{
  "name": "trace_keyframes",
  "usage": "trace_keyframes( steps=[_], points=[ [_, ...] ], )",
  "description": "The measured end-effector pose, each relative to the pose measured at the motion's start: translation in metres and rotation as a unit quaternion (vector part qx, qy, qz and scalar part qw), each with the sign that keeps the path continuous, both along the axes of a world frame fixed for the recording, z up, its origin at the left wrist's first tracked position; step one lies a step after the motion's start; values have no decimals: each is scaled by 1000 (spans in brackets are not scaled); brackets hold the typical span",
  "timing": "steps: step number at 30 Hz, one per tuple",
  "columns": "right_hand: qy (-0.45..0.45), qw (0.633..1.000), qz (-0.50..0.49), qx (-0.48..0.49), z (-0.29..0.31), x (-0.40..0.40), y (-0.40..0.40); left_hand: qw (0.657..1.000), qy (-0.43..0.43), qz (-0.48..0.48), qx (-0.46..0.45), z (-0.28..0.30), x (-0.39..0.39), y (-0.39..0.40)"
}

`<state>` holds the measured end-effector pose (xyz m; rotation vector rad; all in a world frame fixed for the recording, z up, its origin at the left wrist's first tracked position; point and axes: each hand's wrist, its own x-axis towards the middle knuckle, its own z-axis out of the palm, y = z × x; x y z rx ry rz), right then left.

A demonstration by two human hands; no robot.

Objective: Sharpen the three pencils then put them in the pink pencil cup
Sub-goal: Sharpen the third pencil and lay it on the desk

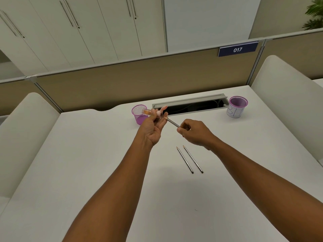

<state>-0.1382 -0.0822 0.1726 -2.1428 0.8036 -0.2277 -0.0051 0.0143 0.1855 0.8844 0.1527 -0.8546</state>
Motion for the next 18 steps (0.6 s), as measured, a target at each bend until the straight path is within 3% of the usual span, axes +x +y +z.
trace_keyframes(
  steps=[10,18],
  points=[
    [23,999,-33,-29,-27,-7,-6,998,26,37,-46,-12,17,12],
    [80,995,-65,11,-80,-4,4,997,71,28,-1,-47,10,30]
  ],
)
